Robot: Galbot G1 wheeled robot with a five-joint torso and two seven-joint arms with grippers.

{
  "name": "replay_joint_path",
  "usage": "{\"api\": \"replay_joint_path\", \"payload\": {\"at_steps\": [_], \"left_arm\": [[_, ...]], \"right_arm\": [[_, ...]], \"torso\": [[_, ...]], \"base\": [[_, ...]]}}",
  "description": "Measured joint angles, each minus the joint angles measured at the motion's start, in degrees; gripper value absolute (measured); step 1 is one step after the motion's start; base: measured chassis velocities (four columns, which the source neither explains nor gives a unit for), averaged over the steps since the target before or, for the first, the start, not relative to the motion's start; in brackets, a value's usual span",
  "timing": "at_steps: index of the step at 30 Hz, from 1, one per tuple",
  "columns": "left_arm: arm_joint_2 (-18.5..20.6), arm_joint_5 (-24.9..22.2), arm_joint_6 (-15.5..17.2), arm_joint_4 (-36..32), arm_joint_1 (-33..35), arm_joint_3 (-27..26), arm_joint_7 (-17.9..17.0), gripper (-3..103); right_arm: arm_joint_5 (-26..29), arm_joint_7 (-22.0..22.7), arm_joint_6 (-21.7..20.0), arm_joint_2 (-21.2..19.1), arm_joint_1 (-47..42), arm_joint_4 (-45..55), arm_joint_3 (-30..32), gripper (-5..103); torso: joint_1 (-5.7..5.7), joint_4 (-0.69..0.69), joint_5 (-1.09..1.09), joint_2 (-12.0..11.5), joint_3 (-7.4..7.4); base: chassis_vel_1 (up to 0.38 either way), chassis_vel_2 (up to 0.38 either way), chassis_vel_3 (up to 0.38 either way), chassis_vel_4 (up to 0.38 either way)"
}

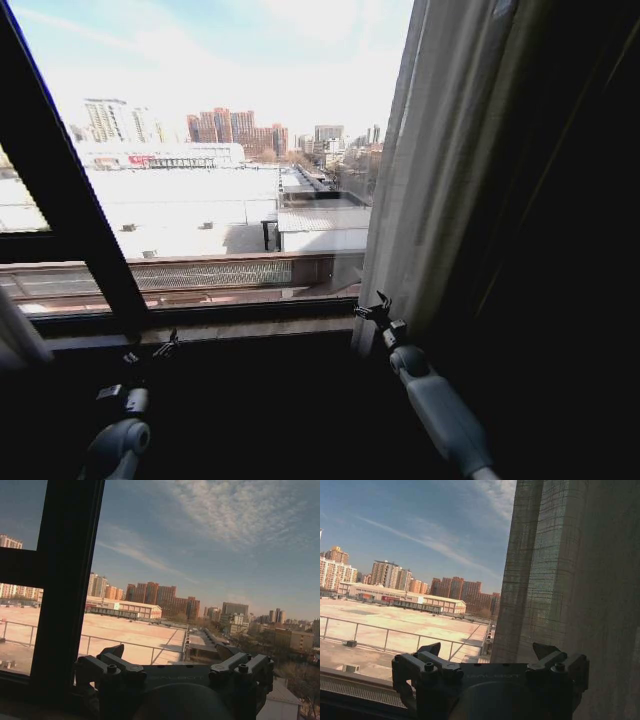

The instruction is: Open the curtains by pulling them apart, changing their state from closed to fully open.

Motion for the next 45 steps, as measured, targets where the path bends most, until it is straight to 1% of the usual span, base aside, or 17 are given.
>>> {"api": "replay_joint_path", "payload": {"at_steps": [7, 9, 10, 11, 13, 15, 18, 20, 21, 24, 26, 30, 31, 34, 37, 41, 45], "left_arm": [[0.0, 0.0, 0.0, 0.0, -0.01, 0.0, 0.0, 100], [0.0, 0.0, 0.0, 0.0, -0.01, 0.0, 0.0, 100], [0.01, 0.0, 0.0, 0.0, -0.01, 0.0, 0.0, 100], [0.01, 0.0, 0.0, 0.0, -0.01, 0.0, 0.0, 100], [0.0, 0.0, 0.0, 0.0, 0.0, 0.0, 0.0, 100], [0.0, 0.0, 0.0, 0.0, 0.0, 0.0, 0.0, 100], [0.0, 0.0, 0.0, 0.0, 0.0, 0.0, 0.0, 100], [0.0, 0.0, 0.0, 0.0, 0.0, 0.0, -0.01, 100], [0.0, 0.0, 0.0, 0.0, 0.01, 0.0, -0.01, 100], [0.0, 0.0, 0.0, 0.0, 0.0, 0.0, -0.01, 100], [0.0, 0.0, 0.0, 0.0, 0.01, 0.0, -0.01, 100], [0.0, 0.0, 0.0, 0.0, -0.01, 0.0, 0.0, 100], [0.0, 0.0, 0.0, 0.0, 0.0, 0.0, 0.0, 100], [0.0, 0.0, 0.0, 0.0, 0.0, 0.0, -0.01, 100], [0.0, 0.0, 0.0, 0.0, 0.0, -0.01, -0.01, 100], [0.0, 0.0, 0.0, 0.0, 0.0, -0.01, -0.01, 100], [0.0, 0.0, 0.0, 0.0, 0.0, 0.0, -0.01, 100]], "right_arm": [[-1.28, 0.2, 0.79, 0.02, 0.18, 0.1, -0.09, 100], [-1.28, -0.66, 0.83, -0.01, 0.26, 0.09, -0.04, 100], [-0.89, -2.59, 0.73, -0.15, 0.23, 0.05, 0.22, 100], [-0.89, -2.59, 0.73, -0.15, 0.23, 0.05, 0.22, 100], [-0.51, -5.08, 0.3, -0.37, 0.03, 0.03, 0.73, 100], [-0.15, -6.21, 0.14, -0.46, -0.12, 0.01, 1.08, 100], [-0.09, -6.03, 0.12, -0.48, -0.15, -0.09, 1.16, 100], [-0.47, -4.28, 0.18, -0.48, -0.11, -0.29, 1.03, 100], [-0.67, -2.52, 0.57, -0.45, 0.0, -0.5, 0.79, 100], [-0.79, -0.92, 1.01, -0.42, 0.13, -0.61, 0.74, 100], [-1.0, -0.59, 1.16, -0.57, 0.02, -0.66, 0.97, 100], [-1.46, -0.4, 1.25, -0.73, -0.23, -0.87, 1.81, 100], [-1.27, -0.74, 1.74, -1.33, -2.02, -0.1, 3.57, 100], [-1.06, -0.94, 2.13, -1.99, -3.73, 0.66, 4.5, 100], [-1.31, -1.57, 2.56, -2.7, -5.53, 0.96, 5.5, 100], [-1.66, -1.64, 2.65, -2.87, -5.63, 0.62, 5.86, 100], [-2.09, -1.21, 2.45, -2.45, -3.79, -0.41, 5.4, 100]], "torso": [[0.04, -0.01, 0.0, -0.01, 0.02], [0.05, -0.01, 0.0, -0.02, 0.02], [0.04, 0.0, 0.0, -0.02, 0.02], [0.04, 0.0, 0.0, -0.02, 0.02], [0.04, 0.0, 0.0, -0.01, 0.02], [0.0, 0.0, 0.0, 0.0, 0.0], [-0.02, 0.0, 0.0, 0.01, -0.01], [-0.02, 0.0, 0.0, 0.01, -0.01], [-0.02, 0.0, -0.01, 0.01, -0.01], [-0.02, 0.0, -0.02, 0.01, -0.01], [0.03, -0.01, 0.01, 0.0, 0.02], [0.08, -0.03, 0.02, -0.02, 0.03], [0.04, 0.01, -0.01, -0.01, 0.01], [-0.02, 0.01, -0.02, 0.0, -0.01], [-0.03, -0.02, 0.0, 0.01, -0.01], [-0.01, -0.02, 0.01, 0.01, 0.0], [0.03, 0.0, 0.0, 0.0, 0.01]], "base": [[-0.096, 0.065, 0.079, -0.076], [-0.051, 0.065, 0.058, -0.052], [0.0, 0.0, 0.0, 0.0], [0.0, 0.0, 0.0, 0.0], [0.0, 0.0, 0.0, 0.0], [0.0, 0.0, 0.0, 0.0], [-0.017, -0.002, 0.007, -0.001], [-0.052, 0.0, 0.077, 0.006], [-0.11, 0.007, 0.116, -0.016], [-0.127, 0.023, 0.13, -0.017], [-0.144, 0.049, 0.147, -0.023], [-0.11, 0.024, 0.094, -0.019], [0.0, 0.0, 0.0, 0.0], [0.0, 0.0, 0.0, 0.0], [0.0, 0.0, 0.0, 0.0], [0.0, 0.0, 0.0, 0.0], [0.0, 0.0, 0.0, 0.0]]}}
